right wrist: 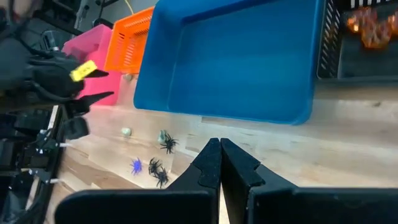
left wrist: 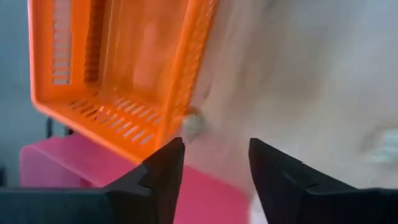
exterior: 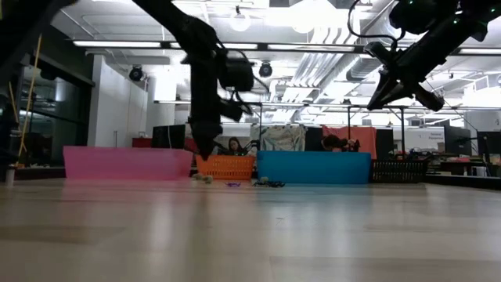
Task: Sort Halloween decoration
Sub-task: Put the white skull toy into the pink bin
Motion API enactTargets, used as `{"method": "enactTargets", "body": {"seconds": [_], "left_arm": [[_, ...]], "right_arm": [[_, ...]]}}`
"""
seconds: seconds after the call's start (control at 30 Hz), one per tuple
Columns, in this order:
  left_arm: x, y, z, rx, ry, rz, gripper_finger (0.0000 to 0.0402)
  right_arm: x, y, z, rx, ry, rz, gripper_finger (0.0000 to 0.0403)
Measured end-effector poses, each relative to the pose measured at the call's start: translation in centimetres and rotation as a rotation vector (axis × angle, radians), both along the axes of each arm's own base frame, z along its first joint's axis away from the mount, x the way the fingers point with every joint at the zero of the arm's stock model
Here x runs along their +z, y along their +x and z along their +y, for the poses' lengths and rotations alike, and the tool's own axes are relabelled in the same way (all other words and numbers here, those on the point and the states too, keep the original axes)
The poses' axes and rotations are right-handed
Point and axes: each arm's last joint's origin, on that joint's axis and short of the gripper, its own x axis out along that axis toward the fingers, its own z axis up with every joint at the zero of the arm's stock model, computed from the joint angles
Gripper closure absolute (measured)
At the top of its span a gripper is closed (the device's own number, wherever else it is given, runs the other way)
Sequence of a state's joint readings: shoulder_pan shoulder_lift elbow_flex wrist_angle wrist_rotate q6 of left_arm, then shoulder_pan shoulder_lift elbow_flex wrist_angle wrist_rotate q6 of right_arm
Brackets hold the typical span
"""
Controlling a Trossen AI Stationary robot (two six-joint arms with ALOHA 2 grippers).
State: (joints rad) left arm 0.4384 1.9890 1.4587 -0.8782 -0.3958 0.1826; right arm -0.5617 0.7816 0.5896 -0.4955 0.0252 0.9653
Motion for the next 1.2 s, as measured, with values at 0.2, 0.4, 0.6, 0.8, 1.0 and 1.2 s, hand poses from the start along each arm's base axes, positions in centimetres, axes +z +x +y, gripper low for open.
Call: {"method": "enactTargets", "body": {"seconds": [0.2, 0.4, 0.6, 0.8, 1.0, 1.2], "left_arm": [[-2.1, 0.2, 0.4, 0.048, -0.049, 0.114, 0.0207], [-2.4, 0.7, 0.3, 0.044, -0.045, 0.08, 0.0208], [-2.4, 0.4, 1.5, 0.077, -0.038, 0.053, 0.0206], [-2.5, -0.3, 2.7, 0.109, -0.087, 0.031, 0.0208], [-2.5, -0.2, 3.2, 0.119, -0.078, -0.006, 0.0209], [-4.0, -0.8, 2.7, 0.119, -0.016, 0.026, 0.0213]], "right_arm": [[-0.3, 0.3, -0.2, -0.016, 0.029, 0.008, 0.0402], [-0.9, 0.7, -0.4, -0.033, 0.066, 0.028, 0.0402], [-1.3, 1.0, -0.6, -0.019, 0.097, 0.044, 0.0402], [-1.3, 1.1, -0.6, -0.019, 0.096, 0.042, 0.0402], [-1.3, 1.2, -0.7, -0.018, 0.091, 0.033, 0.0402], [-1.1, 1.3, -0.7, -0.011, 0.081, 0.006, 0.0402]]}}
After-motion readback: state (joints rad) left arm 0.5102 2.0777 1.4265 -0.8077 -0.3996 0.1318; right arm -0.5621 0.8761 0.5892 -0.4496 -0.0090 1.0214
